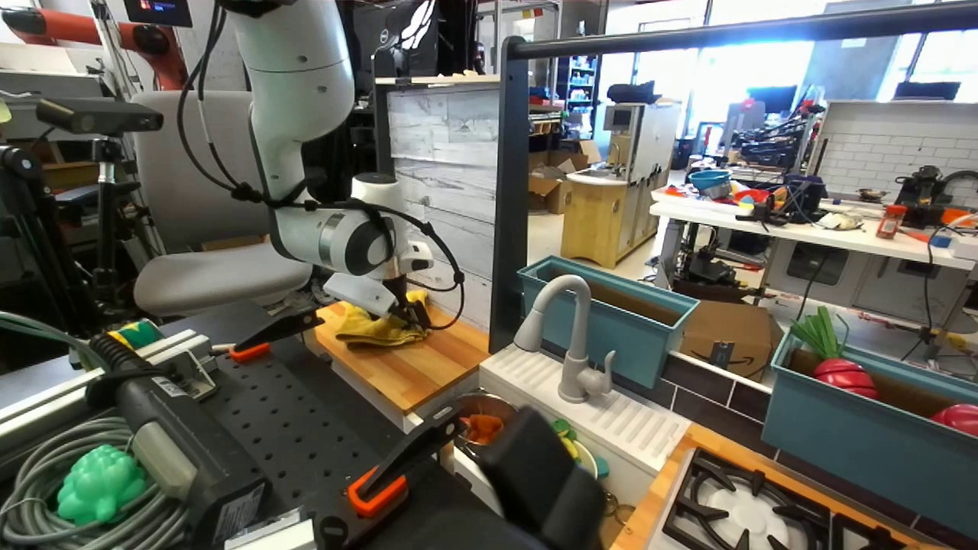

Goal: Pick the objects on the counter and the stove and put them in the pots in the sink, then wipe the counter with the cloth

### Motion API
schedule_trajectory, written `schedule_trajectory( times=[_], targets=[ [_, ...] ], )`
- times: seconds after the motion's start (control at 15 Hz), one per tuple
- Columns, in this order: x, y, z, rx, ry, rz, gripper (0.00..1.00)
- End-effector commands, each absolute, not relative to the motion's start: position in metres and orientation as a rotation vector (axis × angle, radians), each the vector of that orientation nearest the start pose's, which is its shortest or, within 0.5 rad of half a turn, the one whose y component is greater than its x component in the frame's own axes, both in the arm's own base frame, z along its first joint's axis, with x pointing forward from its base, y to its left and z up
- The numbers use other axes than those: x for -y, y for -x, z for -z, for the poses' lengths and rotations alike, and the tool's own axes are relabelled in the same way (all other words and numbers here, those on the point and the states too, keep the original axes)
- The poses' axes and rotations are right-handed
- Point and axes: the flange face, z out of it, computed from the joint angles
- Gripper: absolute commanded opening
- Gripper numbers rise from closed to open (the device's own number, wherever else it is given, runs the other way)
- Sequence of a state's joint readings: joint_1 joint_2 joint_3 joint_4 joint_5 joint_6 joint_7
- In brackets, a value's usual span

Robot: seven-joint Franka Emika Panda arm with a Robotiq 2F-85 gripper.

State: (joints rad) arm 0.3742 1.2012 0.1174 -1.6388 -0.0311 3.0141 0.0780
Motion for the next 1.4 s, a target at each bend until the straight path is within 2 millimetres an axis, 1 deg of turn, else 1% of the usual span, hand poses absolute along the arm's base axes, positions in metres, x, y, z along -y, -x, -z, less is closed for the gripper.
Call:
schedule_trajectory(
  times=[0.0,0.07,0.13,0.2,0.33,0.47,0.53,0.67,0.8,0.87,0.93,1.07,1.2,1.33],
  targets=[
    [-0.339,-0.549,0.087,0.617,2.958,0.237,1.00],
    [-0.344,-0.551,0.087,0.621,2.961,0.244,1.00],
    [-0.341,-0.552,0.088,0.598,2.995,0.218,1.00],
    [-0.335,-0.553,0.089,0.578,3.017,0.200,1.00],
    [-0.309,-0.554,0.089,0.520,3.057,0.171,1.00],
    [-0.275,-0.552,0.085,0.441,3.072,0.183,1.00],
    [-0.253,-0.552,0.082,0.393,3.087,0.199,1.00],
    [-0.217,-0.551,0.076,0.272,3.109,0.223,1.00],
    [-0.176,-0.544,0.074,0.171,3.105,0.248,1.00],
    [-0.162,-0.541,0.075,0.153,3.102,0.254,1.00],
    [-0.156,-0.538,0.078,0.154,3.091,0.260,1.00],
    [-0.168,-0.532,0.084,0.261,3.061,0.254,1.00],
    [-0.202,-0.524,0.089,0.401,3.010,0.243,1.00],
    [-0.243,-0.512,0.086,0.537,2.952,0.211,1.00]
  ],
)
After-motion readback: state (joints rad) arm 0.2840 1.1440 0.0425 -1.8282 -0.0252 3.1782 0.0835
